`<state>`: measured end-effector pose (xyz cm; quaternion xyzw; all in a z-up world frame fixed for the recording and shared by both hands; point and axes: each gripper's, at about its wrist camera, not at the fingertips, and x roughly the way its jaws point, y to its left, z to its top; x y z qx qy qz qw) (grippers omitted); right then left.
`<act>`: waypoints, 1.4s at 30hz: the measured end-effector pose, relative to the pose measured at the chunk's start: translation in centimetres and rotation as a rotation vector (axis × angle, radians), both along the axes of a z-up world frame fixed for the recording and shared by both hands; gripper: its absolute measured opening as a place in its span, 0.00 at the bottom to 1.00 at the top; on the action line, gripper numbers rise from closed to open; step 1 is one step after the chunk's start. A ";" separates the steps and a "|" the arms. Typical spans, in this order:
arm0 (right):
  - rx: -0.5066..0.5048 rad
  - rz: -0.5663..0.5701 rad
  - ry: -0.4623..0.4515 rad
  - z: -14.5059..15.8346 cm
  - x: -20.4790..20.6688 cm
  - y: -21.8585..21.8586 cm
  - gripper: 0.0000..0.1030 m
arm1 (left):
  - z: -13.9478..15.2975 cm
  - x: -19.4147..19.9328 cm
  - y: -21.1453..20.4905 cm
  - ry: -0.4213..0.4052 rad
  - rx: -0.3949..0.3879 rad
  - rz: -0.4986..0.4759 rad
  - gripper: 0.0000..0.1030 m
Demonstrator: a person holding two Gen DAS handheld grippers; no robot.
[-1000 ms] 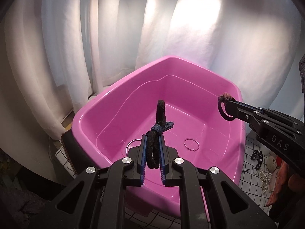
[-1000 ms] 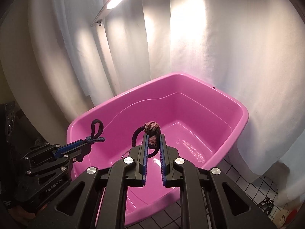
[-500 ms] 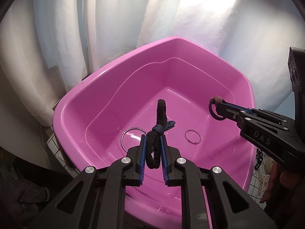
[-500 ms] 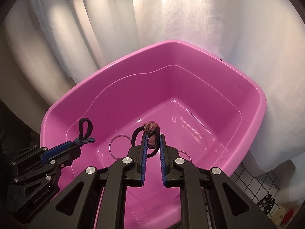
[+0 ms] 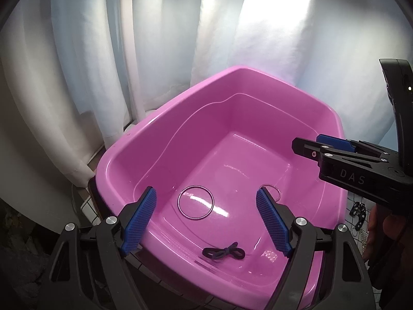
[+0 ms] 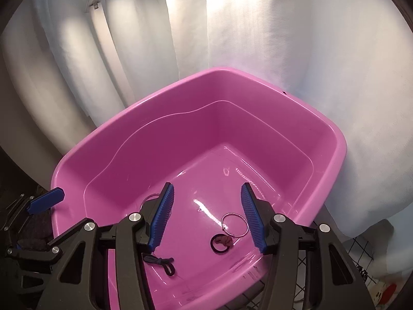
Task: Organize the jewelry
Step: 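Withdraw both tools from the tub back toward the black watch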
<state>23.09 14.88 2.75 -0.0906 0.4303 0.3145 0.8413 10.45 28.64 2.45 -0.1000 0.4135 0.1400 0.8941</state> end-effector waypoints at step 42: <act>0.085 -0.493 -0.181 -0.3 -17.0 -26.7 0.59 | 3.7 -7.3 -13.3 -0.218 -0.070 -0.305 0.81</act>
